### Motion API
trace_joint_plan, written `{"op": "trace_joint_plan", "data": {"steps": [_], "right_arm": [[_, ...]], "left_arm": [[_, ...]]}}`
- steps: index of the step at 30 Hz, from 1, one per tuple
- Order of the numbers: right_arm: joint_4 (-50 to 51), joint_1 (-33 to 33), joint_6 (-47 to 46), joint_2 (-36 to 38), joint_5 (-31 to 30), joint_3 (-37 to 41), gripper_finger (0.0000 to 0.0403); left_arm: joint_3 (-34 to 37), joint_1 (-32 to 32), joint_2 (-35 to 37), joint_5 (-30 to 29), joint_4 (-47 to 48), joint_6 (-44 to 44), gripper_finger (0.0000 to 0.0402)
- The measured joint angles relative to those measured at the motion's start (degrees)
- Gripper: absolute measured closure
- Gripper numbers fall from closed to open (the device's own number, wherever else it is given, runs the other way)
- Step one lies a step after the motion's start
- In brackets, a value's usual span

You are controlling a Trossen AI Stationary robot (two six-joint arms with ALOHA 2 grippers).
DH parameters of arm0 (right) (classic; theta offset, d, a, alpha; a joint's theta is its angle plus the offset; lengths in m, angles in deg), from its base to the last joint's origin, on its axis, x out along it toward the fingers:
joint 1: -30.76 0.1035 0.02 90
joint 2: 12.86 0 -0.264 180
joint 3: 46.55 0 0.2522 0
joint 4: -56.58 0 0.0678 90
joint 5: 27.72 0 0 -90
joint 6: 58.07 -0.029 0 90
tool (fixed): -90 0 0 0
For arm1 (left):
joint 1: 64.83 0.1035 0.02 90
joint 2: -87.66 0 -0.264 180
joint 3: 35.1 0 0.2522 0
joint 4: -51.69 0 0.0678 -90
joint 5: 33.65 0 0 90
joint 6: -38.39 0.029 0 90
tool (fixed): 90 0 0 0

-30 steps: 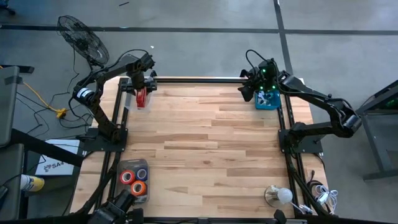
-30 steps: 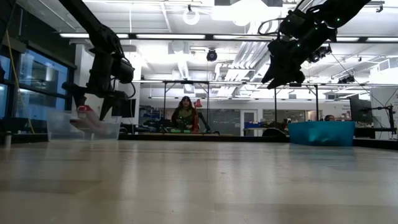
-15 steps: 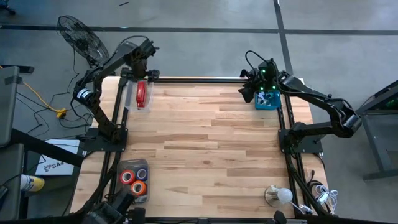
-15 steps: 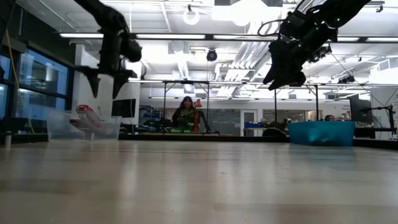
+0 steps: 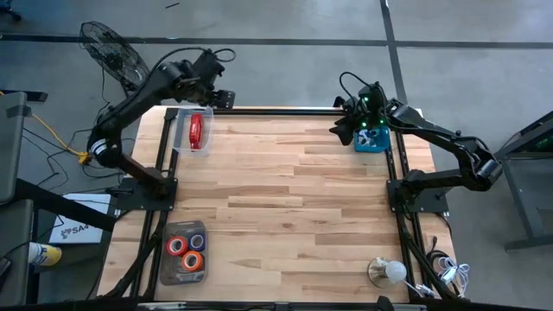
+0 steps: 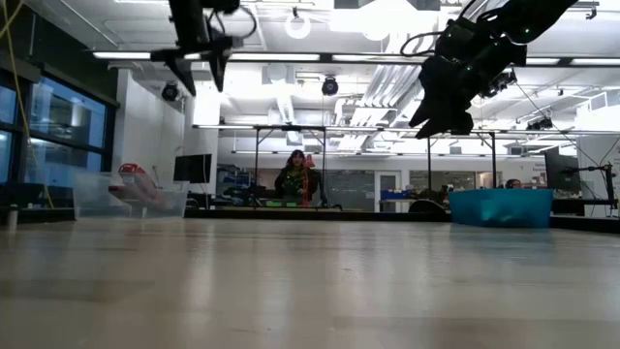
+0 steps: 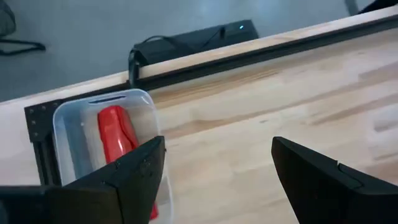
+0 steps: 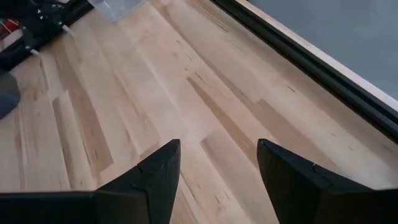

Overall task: Pick and place Stapler, Stapler remover, tape
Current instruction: Return to Home Position

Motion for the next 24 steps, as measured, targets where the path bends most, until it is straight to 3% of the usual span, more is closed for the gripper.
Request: {"op": "trace_joint_plan", "data": {"steps": [5, 10, 15, 24], "right_arm": [[0.2, 0.0, 1.4, 0.0, 0.5, 0.0, 0.0199], [-0.4, 0.0, 2.9, 0.0, 0.5, 0.0, 0.0199], [-0.6, 0.0, 2.6, 1.1, 0.5, 0.0, 0.0199], [1.0, 0.0, 2.5, 12.7, 0.5, 0.0, 0.0199]], "left_arm": [[0.0, -7.2, 3.5, -4.9, 0.2, -6.3, 0.0111], [0.0, -14.7, 5.9, -5.5, 0.3, -4.9, 0.0111], [0.0, -21.7, 6.9, -10.6, 0.4, -4.9, 0.0111], [3.0, -33.0, 10.7, -19.8, -5.2, -1.8, 0.0111]]}}
